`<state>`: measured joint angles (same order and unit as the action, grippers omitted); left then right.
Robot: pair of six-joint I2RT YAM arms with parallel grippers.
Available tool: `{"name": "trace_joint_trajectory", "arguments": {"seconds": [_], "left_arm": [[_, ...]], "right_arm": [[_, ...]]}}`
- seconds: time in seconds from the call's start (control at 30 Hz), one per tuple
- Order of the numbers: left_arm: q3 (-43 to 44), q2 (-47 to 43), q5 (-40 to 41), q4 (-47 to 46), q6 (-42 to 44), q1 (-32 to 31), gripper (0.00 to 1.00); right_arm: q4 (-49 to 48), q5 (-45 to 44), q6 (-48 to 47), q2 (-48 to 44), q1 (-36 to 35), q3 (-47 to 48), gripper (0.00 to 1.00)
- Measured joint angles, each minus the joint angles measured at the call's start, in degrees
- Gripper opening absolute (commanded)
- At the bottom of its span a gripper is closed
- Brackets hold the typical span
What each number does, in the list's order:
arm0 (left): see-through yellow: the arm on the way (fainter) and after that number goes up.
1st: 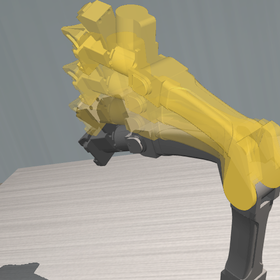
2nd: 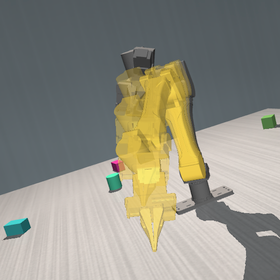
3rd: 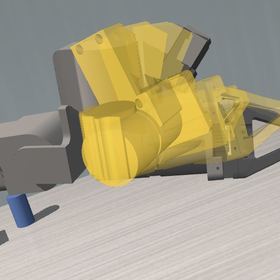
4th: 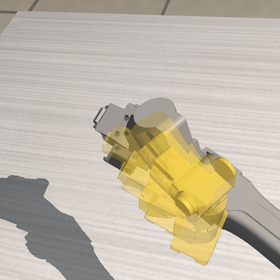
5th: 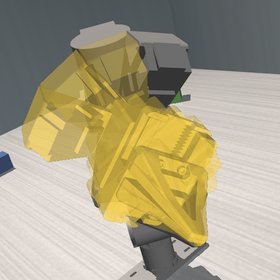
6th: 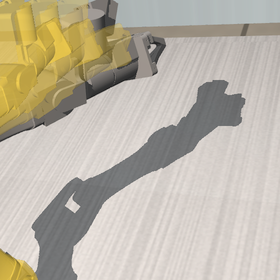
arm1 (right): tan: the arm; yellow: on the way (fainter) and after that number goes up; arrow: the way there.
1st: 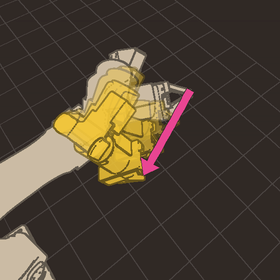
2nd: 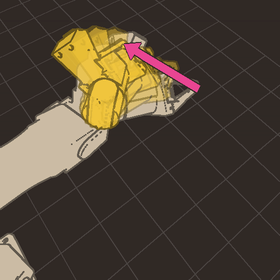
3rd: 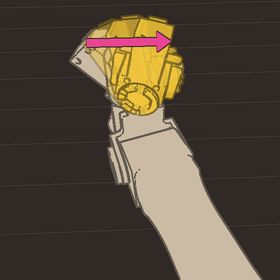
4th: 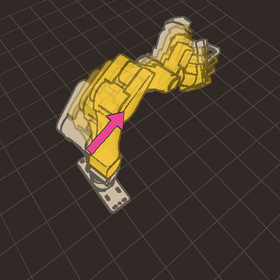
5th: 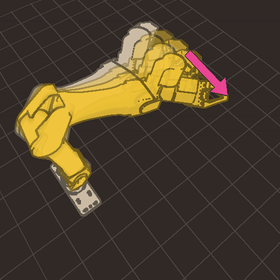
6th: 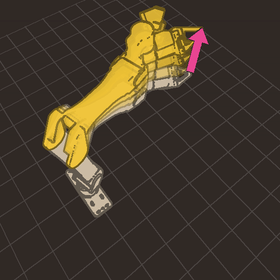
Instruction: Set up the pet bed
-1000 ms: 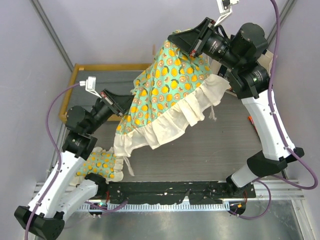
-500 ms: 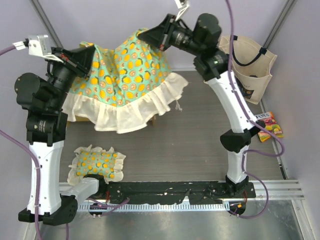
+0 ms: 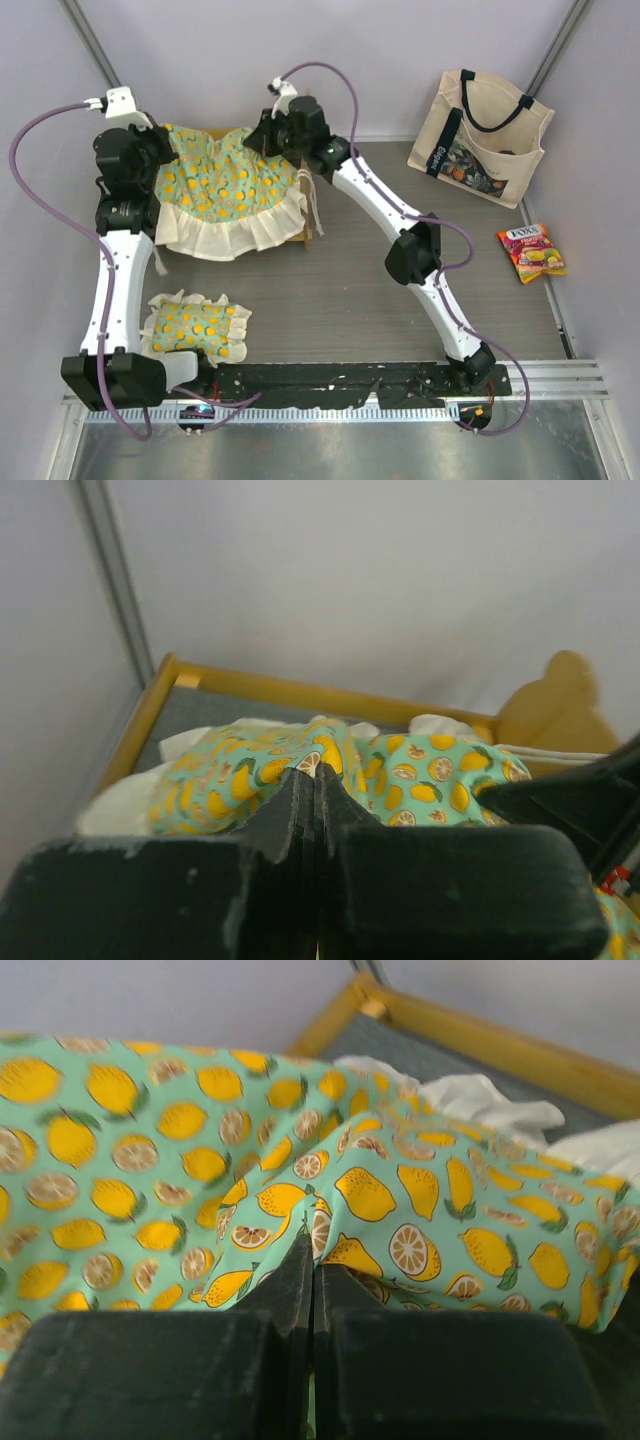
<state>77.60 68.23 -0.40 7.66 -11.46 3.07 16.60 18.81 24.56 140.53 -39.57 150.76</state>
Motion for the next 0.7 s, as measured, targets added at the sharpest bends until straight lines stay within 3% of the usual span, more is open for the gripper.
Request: {"name": "trace_joint_trajectory", "arguments": {"seconds": [0.03,0.07,0.13,0.17,0.2,0.27,0.33,0.37,0.4,0.43,0.57,0.7], "left_arm": [[-0.8,1.0,0.8,0.0,0.0,0.7,0.00],[-1.3,2.1,1.8,0.0,0.2,1.5,0.00],[-1.4,3.3,2.9,-0.4,0.2,2.2,0.00],[-1.4,3.7,3.1,-0.7,0.2,2.4,0.00],[-1.5,4.0,3.4,-1.3,0.2,2.4,0.00],[-1.9,4.1,4.0,-2.6,0.2,2.5,0.02],[-3.2,4.1,4.3,-4.1,-0.3,3.0,0.28],[-3.8,4.2,4.2,-4.4,-0.3,3.4,0.36],[-4.4,4.3,4.1,-4.3,-0.9,4.2,0.55],[-4.9,4.7,4.0,-4.0,-1.6,5.0,0.64],[-5.0,6.6,3.9,0.5,-4.2,8.2,0.87],[-6.0,5.2,3.7,5.4,-5.9,10.6,0.94]], "right_arm": [[0.5,-1.1,-0.9,0.9,-0.4,-0.2,0.06],[1.4,-2.6,-2.0,1.9,-1.0,-0.6,0.22],[3.0,-5.2,-4.0,2.9,-2.3,-0.7,0.38],[3.5,-6.5,-4.6,3.0,-2.7,-0.7,0.56],[4.2,-7.9,-5.7,3.0,-3.2,-0.7,0.61],[5.1,-10.6,-7.8,2.7,-3.8,-0.7,0.66],[6.5,-13.0,-10.4,1.8,-4.4,-1.0,0.74],[7.5,-14.4,-11.5,1.0,-4.6,-1.4,0.76],[8.4,-15.6,-12.6,-0.1,-4.7,-2.3,0.76],[9.3,-16.8,-13.7,-1.7,-4.7,-3.8,0.77],[12.5,-21.2,-16.6,-11.0,-3.8,-10.0,0.77],[13.4,-25.9,-17.4,-21.8,-2.5,-14.5,0.78]]}}
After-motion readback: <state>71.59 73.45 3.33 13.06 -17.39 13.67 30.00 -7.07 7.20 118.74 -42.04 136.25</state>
